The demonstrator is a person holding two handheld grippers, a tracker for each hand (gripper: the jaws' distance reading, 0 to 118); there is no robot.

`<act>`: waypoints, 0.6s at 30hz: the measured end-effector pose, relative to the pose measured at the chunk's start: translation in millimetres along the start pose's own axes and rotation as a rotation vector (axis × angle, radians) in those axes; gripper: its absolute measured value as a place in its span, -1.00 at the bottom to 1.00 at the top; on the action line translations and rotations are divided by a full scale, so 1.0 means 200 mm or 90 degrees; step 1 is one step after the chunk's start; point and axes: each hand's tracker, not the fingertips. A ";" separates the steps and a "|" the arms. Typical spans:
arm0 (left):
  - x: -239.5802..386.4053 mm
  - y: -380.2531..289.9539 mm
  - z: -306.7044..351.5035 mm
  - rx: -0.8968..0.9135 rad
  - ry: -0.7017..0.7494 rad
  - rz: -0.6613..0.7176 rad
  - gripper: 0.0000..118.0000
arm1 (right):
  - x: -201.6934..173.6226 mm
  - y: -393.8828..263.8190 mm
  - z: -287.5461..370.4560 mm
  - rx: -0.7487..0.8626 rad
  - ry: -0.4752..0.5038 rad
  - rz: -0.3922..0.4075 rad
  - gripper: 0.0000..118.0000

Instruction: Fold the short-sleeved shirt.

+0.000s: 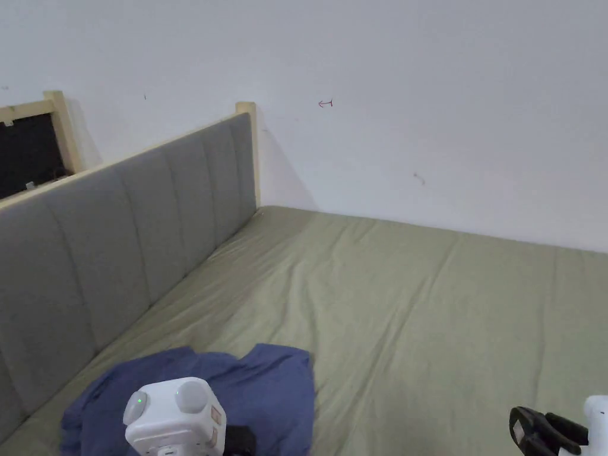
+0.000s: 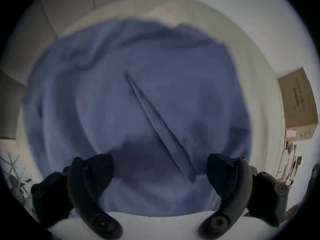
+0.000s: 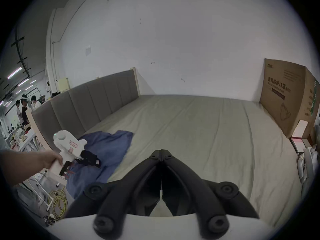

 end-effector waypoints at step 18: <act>0.15 -0.35 -0.01 0.296 0.094 -0.071 0.67 | 0.04 -0.05 -0.01 -0.029 0.018 -0.027 -1.00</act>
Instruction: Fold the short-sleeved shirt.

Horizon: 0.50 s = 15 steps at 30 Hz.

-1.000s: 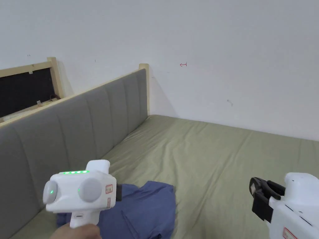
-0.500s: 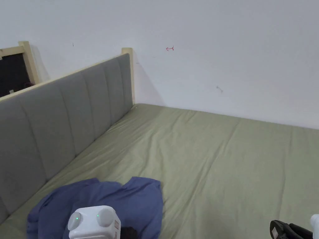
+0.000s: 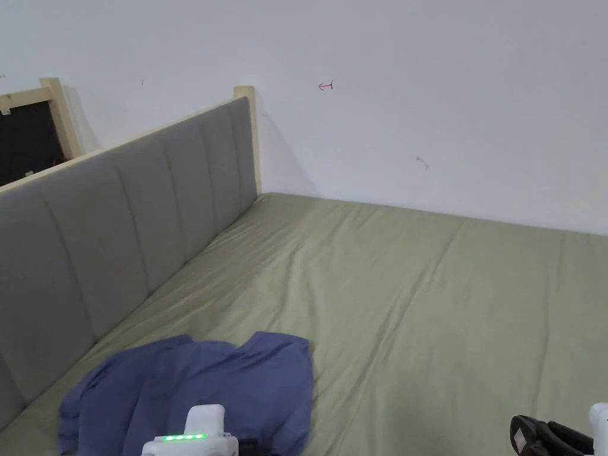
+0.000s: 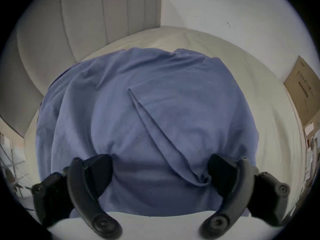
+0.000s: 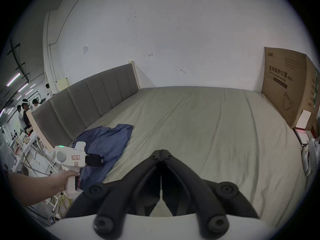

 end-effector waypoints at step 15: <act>-0.09 0.45 1.16 0.315 -0.172 -0.124 -0.94 | 0.10 0.06 0.30 0.068 -0.012 -0.027 -1.00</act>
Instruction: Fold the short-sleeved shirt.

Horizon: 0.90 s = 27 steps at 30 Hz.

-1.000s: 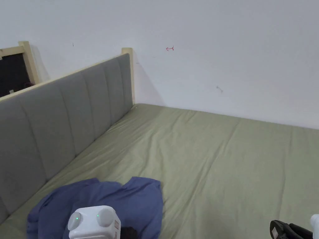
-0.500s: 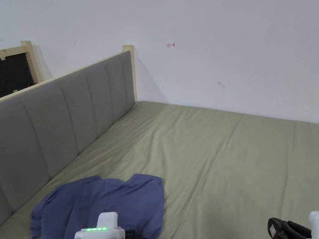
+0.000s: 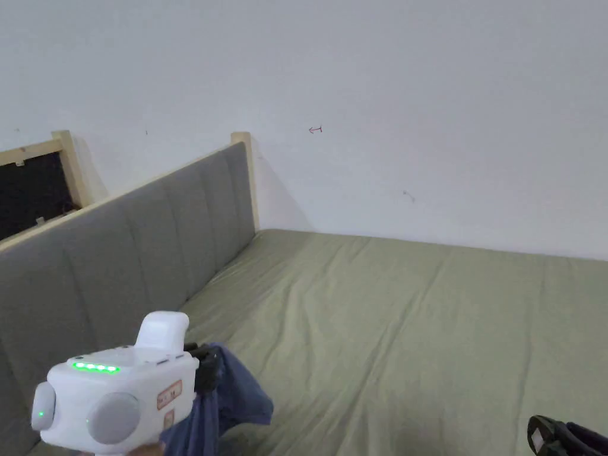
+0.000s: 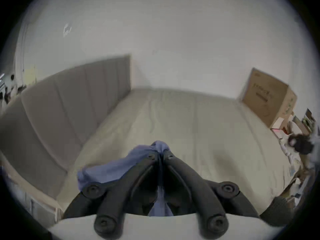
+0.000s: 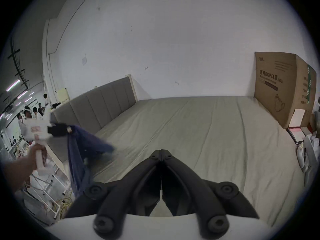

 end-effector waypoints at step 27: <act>1.93 -0.43 -0.87 -0.604 -0.363 0.000 -0.83 | 0.70 -0.06 0.67 0.107 -0.213 -0.117 -1.00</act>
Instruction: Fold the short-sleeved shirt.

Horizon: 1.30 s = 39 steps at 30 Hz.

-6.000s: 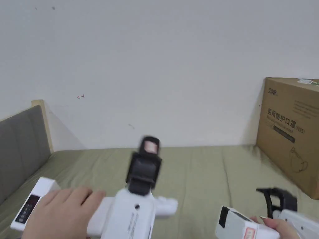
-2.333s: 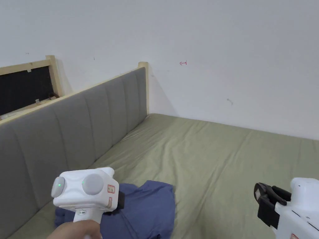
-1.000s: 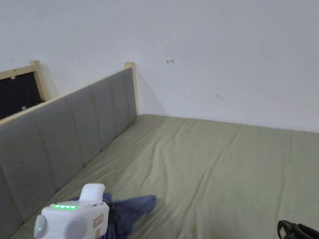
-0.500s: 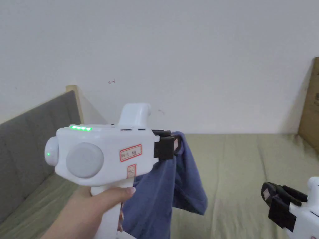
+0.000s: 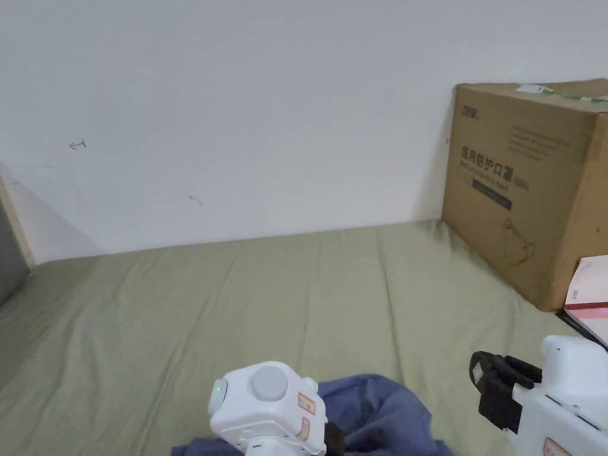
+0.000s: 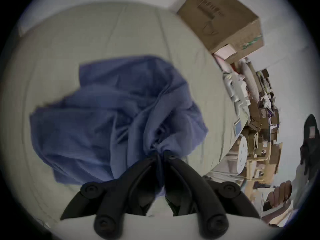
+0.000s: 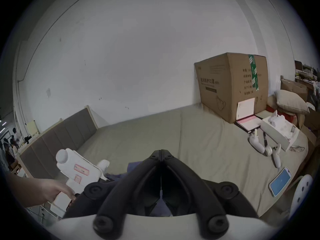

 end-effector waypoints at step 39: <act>-0.68 -0.18 0.90 0.351 0.132 0.082 -1.00 | -0.26 -0.03 -0.05 0.088 0.017 0.057 -1.00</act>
